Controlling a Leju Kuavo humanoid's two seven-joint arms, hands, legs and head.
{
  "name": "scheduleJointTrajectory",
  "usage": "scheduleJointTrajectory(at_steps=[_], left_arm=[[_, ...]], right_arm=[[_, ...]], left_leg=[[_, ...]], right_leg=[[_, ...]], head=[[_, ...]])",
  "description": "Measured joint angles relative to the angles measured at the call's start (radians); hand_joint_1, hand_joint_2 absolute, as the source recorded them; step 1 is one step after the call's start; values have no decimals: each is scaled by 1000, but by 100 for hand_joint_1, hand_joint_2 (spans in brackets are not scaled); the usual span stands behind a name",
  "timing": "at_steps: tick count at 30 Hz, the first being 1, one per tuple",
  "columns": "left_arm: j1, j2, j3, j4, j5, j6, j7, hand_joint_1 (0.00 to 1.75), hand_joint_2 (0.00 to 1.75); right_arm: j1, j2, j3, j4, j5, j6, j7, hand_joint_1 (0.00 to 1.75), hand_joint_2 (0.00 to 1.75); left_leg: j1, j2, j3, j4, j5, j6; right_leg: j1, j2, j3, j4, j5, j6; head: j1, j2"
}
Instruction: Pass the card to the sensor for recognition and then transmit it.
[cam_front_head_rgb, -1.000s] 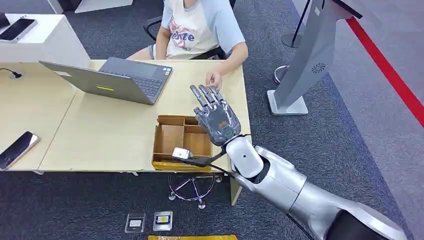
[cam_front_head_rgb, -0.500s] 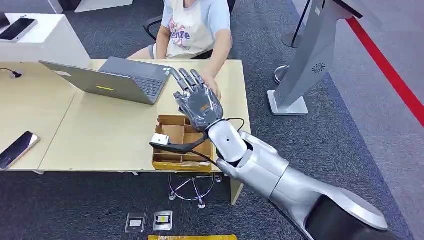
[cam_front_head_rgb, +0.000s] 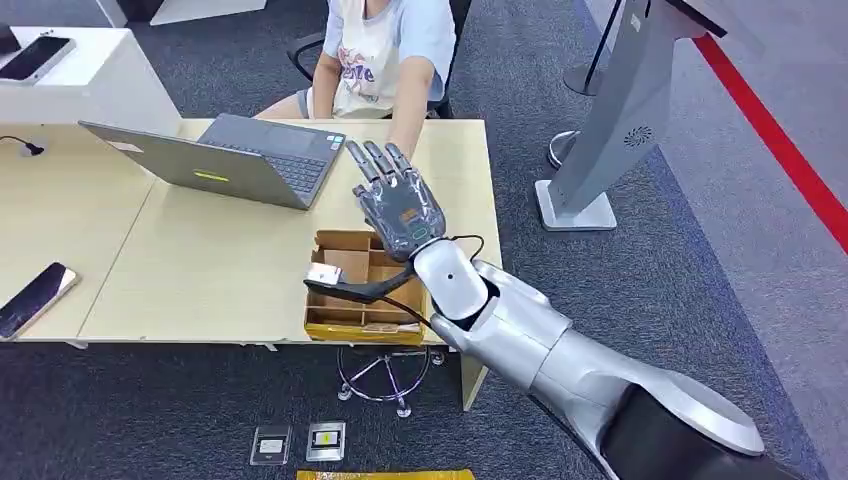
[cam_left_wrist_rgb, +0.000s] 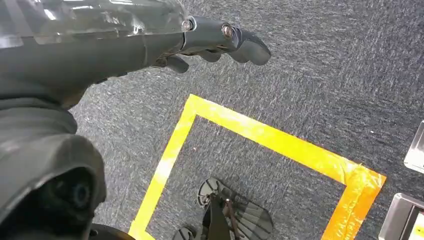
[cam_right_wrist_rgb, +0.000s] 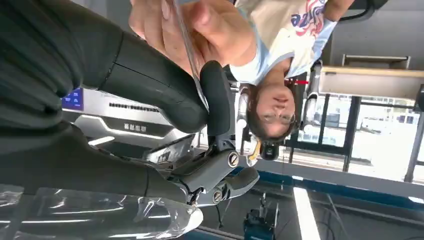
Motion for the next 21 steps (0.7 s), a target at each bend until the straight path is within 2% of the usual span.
scheduleJointTrajectory(at_steps=[4, 5, 6, 13, 17, 21], left_arm=[[0, 0, 0, 0, -1, 0, 0, 0, 0], [0, 0, 0, 0, -2, -1, 0, 0, 0], [0, 0, 0, 0, -3, -2, 0, 0, 0], [0, 1, -6, 0, -3, 4, 0, 0, 0], [0, 1, -6, 0, 1, 5, 0, 0, 0], [0, 1, -6, 0, 6, 6, 0, 0, 0]], right_arm=[[-1, 0, 3, 13, 0, -1, 2, 175, 175], [-1, 0, 4, 17, 0, -2, 5, 162, 175], [-1, 0, 5, 20, 0, -4, 7, 0, 175], [-1, -1, 8, 40, 18, -78, 32, 0, 175], [0, -3, 8, 42, 31, -79, 48, 0, 175], [18, -8, 7, 19, -53, -78, 26, 0, 175]], left_leg=[[0, 0, 0, 0, 0, 0], [0, 0, 0, 0, 0, 0], [0, 0, 0, 0, 0, 0], [0, 0, 0, 0, 0, 0], [0, 0, 0, 0, 0, 0], [0, 0, 0, 0, 0, 0]], right_leg=[[0, 0, 0, 0, 0, 0], [0, 0, 0, 0, 0, 0], [0, 0, 0, 0, 0, 0], [0, 0, 0, 0, 0, 0], [0, 0, 0, 0, 0, 0], [0, 1, 0, 0, 0, 0]], head=[[0, 0], [0, 0], [0, 0], [0, 0], [0, 0], [0, 0]])
